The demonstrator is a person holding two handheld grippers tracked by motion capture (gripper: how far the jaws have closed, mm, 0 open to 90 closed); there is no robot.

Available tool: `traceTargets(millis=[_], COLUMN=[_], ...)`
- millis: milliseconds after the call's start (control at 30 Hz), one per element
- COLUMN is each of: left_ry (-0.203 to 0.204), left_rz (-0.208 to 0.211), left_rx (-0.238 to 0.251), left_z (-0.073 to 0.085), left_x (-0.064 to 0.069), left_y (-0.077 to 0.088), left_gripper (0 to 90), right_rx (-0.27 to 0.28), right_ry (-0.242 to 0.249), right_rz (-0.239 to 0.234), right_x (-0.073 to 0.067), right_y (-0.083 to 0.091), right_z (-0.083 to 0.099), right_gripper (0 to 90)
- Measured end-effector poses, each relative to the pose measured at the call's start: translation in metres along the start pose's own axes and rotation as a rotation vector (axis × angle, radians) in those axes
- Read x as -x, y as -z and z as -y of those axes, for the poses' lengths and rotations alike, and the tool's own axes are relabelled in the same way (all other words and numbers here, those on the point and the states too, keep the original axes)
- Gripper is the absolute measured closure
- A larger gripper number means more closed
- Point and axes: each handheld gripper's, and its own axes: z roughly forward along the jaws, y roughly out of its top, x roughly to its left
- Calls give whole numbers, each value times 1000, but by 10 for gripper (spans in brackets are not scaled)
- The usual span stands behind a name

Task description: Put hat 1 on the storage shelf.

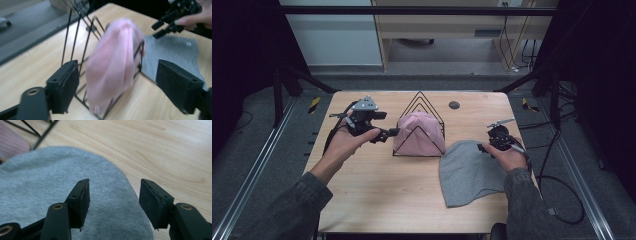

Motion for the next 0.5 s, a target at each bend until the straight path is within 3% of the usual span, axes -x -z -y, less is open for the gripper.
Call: traceTargets(millis=[133,500], left_ry=[27,58], left_rz=[9,18], left_rx=[-6,-41], left_z=[25,63], left_x=[2,7], left_y=[8,15], left_gripper=[114,98], right_rx=[-17,-82], right_ry=[-6,-2], right_rz=[2,-20], right_x=[5,9], right_y=[-7,-21], right_z=[-1,3], right_gripper=[415,390])
